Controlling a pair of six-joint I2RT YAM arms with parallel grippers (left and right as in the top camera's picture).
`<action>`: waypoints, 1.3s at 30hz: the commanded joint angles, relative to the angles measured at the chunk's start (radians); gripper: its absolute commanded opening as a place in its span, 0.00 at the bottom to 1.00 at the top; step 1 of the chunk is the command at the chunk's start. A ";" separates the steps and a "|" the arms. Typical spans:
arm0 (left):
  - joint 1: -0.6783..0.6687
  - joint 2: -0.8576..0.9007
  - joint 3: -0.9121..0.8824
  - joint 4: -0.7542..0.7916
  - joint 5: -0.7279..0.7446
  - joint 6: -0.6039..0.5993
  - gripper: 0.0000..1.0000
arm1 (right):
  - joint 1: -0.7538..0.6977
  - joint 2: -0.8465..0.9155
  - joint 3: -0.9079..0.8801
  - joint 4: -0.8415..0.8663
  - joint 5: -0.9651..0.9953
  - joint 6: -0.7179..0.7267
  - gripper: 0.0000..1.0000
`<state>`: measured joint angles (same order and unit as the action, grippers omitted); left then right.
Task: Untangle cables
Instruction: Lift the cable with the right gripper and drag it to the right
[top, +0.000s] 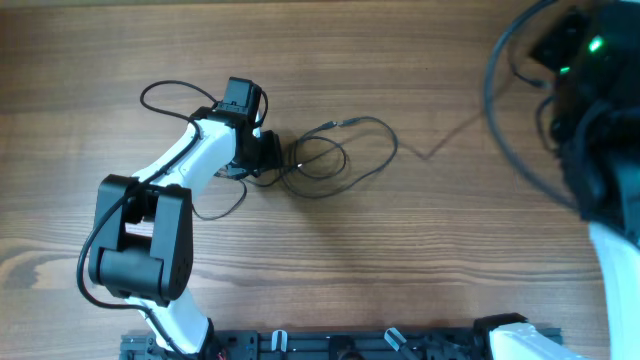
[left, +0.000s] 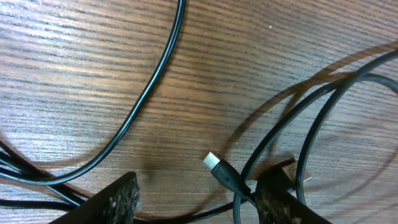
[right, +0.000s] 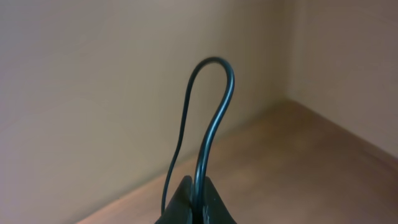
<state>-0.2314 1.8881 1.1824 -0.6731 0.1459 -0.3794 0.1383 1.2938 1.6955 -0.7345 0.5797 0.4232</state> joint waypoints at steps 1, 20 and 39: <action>-0.007 0.015 -0.007 -0.005 -0.009 0.008 0.62 | -0.201 0.082 0.008 -0.037 -0.167 0.048 0.04; -0.007 0.015 -0.007 -0.027 -0.009 0.008 0.73 | -0.908 0.122 0.008 0.251 -0.793 0.290 0.04; 0.104 -0.126 -0.005 -0.016 0.082 0.004 0.85 | -0.870 0.337 -0.002 -0.335 -0.703 0.018 0.04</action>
<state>-0.1287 1.7718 1.1809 -0.6800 0.2108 -0.3798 -0.7658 1.5417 1.6978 -1.0138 0.1043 0.6231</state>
